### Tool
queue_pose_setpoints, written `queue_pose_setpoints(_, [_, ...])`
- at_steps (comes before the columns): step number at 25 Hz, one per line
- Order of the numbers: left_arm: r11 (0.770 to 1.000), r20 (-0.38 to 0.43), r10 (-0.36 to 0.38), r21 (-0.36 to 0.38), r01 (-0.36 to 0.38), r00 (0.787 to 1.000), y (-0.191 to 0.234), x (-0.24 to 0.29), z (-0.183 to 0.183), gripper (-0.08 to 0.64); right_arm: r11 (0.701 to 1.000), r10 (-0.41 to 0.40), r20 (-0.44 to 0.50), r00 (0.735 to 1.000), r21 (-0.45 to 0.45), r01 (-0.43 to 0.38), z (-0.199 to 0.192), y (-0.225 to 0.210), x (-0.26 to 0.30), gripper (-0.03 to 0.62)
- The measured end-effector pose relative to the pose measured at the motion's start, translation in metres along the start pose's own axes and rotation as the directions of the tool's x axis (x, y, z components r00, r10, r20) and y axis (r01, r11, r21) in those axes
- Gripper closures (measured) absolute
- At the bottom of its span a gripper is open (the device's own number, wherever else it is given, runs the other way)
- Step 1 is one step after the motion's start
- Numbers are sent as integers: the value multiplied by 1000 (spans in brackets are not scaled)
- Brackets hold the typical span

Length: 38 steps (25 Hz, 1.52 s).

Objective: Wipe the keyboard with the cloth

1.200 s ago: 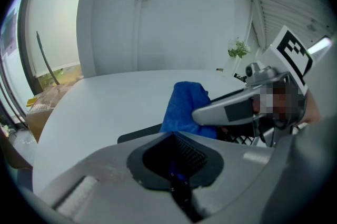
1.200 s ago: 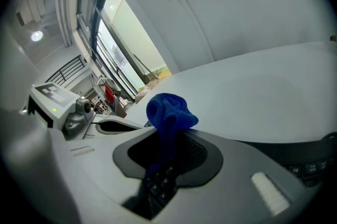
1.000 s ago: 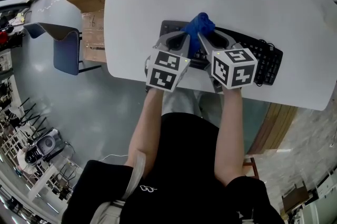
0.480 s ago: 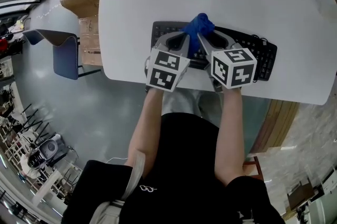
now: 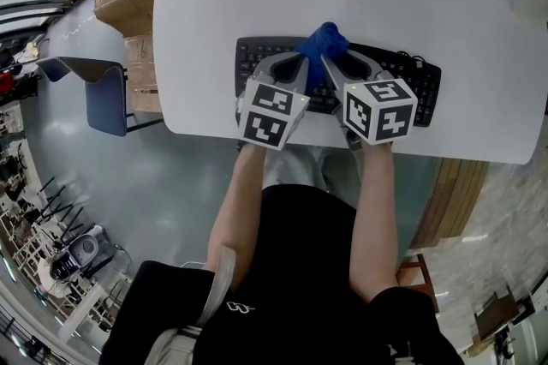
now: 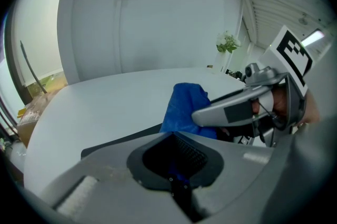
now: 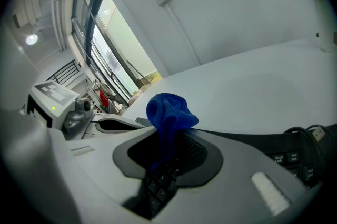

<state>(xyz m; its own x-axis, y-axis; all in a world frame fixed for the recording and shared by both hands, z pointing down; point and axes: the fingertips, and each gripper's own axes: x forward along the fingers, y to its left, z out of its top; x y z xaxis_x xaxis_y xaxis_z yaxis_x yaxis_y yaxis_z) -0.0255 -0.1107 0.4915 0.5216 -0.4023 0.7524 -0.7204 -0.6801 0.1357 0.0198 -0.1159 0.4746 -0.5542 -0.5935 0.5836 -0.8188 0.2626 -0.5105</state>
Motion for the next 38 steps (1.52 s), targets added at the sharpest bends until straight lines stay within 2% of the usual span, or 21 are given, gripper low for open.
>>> queue_pose_setpoints(38, [987, -23, -110, 119, 112, 994, -92, 49, 35, 561, 989, -112, 70, 991, 100, 105, -8, -79, -77, 500])
